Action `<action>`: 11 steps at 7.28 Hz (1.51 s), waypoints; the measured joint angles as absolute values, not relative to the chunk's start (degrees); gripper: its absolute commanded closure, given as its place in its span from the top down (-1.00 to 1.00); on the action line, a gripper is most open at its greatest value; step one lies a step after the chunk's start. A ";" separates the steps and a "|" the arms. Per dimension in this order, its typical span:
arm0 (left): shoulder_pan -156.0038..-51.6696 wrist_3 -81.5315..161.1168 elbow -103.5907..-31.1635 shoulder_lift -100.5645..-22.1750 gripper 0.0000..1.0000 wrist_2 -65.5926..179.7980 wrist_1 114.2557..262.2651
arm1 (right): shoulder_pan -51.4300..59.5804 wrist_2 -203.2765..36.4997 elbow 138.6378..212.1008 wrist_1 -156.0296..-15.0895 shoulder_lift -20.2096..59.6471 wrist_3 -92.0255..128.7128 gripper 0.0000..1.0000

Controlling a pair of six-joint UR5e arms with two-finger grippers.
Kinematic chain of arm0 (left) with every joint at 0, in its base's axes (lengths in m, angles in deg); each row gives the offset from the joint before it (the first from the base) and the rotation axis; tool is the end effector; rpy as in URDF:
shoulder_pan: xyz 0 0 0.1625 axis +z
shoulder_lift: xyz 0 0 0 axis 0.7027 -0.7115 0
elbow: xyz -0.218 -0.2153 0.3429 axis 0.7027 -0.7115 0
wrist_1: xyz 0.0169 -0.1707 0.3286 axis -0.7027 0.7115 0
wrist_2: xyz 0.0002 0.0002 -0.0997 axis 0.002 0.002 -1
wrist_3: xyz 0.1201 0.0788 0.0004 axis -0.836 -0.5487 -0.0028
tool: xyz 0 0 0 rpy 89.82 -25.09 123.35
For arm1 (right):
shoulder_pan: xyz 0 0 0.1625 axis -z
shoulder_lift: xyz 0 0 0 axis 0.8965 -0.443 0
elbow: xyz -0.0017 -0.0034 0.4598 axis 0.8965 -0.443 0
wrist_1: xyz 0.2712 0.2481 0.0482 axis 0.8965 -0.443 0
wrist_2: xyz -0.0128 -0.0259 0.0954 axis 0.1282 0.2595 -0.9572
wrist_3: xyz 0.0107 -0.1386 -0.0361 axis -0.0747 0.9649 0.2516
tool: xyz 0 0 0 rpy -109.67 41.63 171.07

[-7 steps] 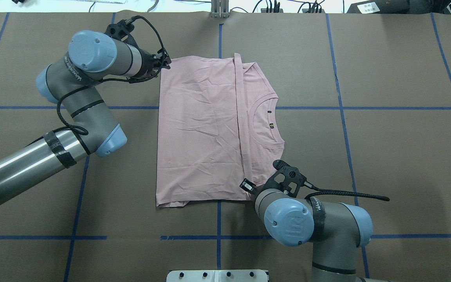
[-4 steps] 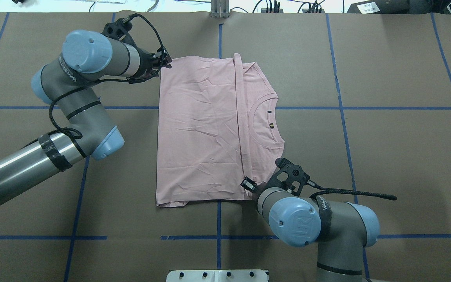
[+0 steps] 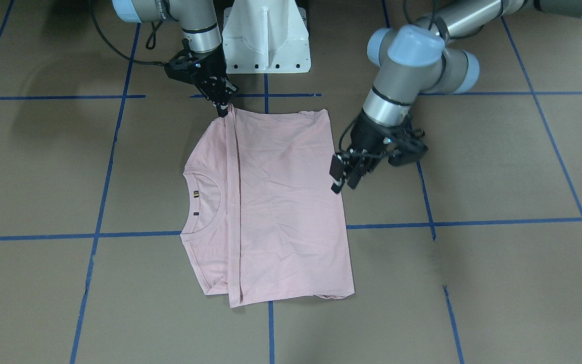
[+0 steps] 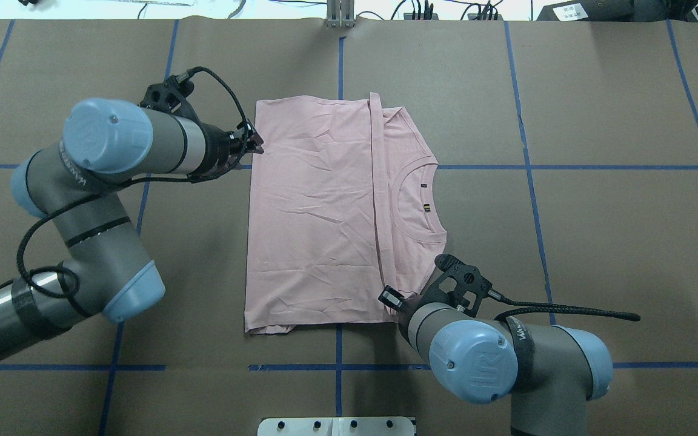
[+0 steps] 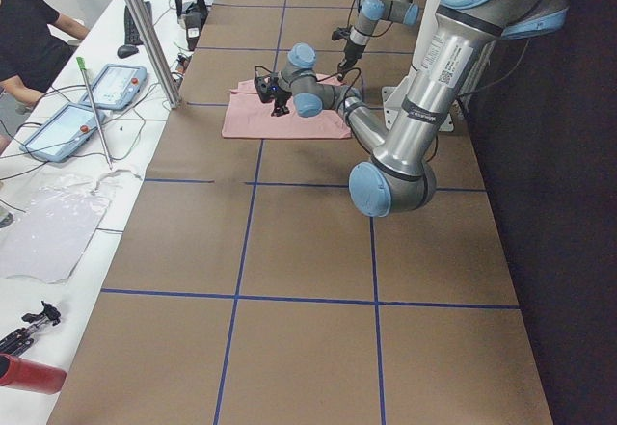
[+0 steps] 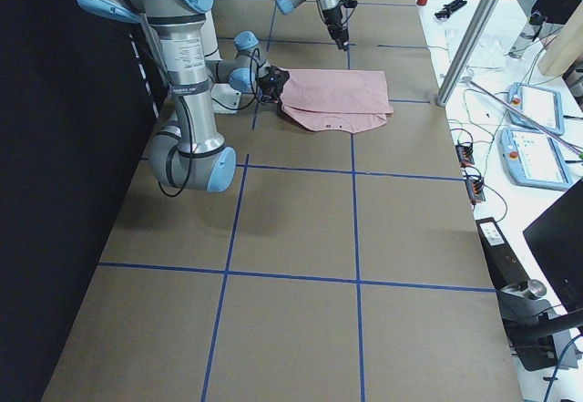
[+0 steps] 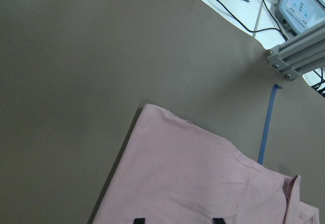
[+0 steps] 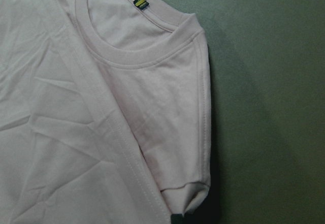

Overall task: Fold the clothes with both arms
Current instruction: 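Move the left gripper to the other near corner of the shirt, then grasp the near edge of the shirt with both grippers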

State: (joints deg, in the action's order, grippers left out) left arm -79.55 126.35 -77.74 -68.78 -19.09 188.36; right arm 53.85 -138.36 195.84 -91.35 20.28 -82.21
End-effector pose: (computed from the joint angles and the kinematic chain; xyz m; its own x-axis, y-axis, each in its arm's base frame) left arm 0.4689 -0.4662 0.3283 0.2520 -0.4124 -0.8754 0.5268 0.8173 -0.2334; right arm -0.5467 -0.2605 0.3607 0.3959 0.5203 0.7567 -0.5705 0.7850 -0.2413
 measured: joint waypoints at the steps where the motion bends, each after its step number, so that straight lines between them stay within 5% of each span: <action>1: -74.63 129.96 -82.35 -67.52 0.24 -16.21 183.00 | 54.09 -138.34 196.07 -91.55 19.99 -82.22 -1.00; 6: -60.18 141.63 -86.43 -64.00 0.37 -9.87 173.03 | 54.13 -138.40 196.22 -91.69 19.86 -82.15 -1.00; 11: -57.95 142.02 -86.43 -62.88 0.19 -9.92 170.79 | 54.02 -138.41 196.53 -91.69 20.00 -82.14 -1.00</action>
State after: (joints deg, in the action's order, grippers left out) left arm -57.95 142.02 -86.43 -62.88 -9.92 170.79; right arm 54.02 -138.41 196.53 -91.69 20.00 -82.14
